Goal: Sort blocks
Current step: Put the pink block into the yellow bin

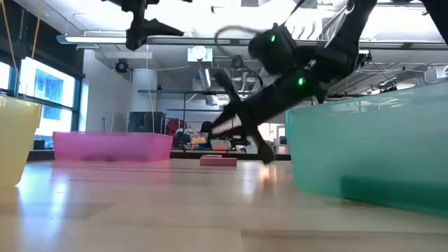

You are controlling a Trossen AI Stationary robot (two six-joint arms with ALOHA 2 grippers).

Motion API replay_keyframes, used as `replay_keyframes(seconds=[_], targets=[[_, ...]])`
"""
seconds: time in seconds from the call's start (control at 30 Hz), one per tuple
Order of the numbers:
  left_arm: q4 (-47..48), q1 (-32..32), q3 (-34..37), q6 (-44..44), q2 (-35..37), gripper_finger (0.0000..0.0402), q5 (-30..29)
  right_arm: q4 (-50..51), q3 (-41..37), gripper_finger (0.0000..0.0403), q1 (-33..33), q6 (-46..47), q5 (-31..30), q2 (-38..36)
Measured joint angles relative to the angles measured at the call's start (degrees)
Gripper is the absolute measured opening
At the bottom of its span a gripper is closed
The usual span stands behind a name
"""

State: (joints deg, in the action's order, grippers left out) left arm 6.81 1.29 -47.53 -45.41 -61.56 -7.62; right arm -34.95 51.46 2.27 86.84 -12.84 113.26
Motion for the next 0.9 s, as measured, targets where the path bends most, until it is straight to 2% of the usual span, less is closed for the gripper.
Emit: replay_keyframes(seconds=[0.13, 0.23, 0.27, 0.37, 0.43, 0.53, 0.67, 0.9], targets=[[-0.17, 5.77, 0.00, -1.04, -2.29, 0.0266, -7.55, 0.98, 0.11, 0.0000, -1.00, -9.39, 2.95, -4.38], [-0.64, 6.29, -0.09, -2.05, -5.47, 0.0266, -11.83, 6.41, 0.09, 0.0000, -1.32, -15.47, 4.40, -8.55], [0.07, 5.34, -0.56, -1.87, -6.93, 0.0266, -11.34, 8.89, 0.09, 0.0000, -1.32, -17.41, 4.45, -10.54], [6.82, 0.42, -3.91, 3.15, -11.89, 0.0266, -3.06, 18.69, 0.12, 0.0000, -1.35, -22.82, 2.92, -17.80], [13.59, -3.51, -7.34, 8.93, -15.78, 0.0266, 1.94, 26.44, 0.11, 0.0000, -1.34, -26.80, 0.58, -22.97], [22.18, -8.56, -12.25, 19.49, -21.50, 0.0266, 4.86, 37.08, 0.13, 0.0000, -1.34, -30.92, -2.48, -31.38], [23.07, -12.87, -16.30, 34.69, -28.54, 0.0266, 6.66, 48.07, 0.13, 0.0000, -2.30, -33.83, -6.60, -41.43], [21.93, -16.10, -23.32, 52.99, -42.00, 0.0266, 9.52, 52.30, 0.13, 0.0000, -8.12, -35.69, -11.38, -52.67]])
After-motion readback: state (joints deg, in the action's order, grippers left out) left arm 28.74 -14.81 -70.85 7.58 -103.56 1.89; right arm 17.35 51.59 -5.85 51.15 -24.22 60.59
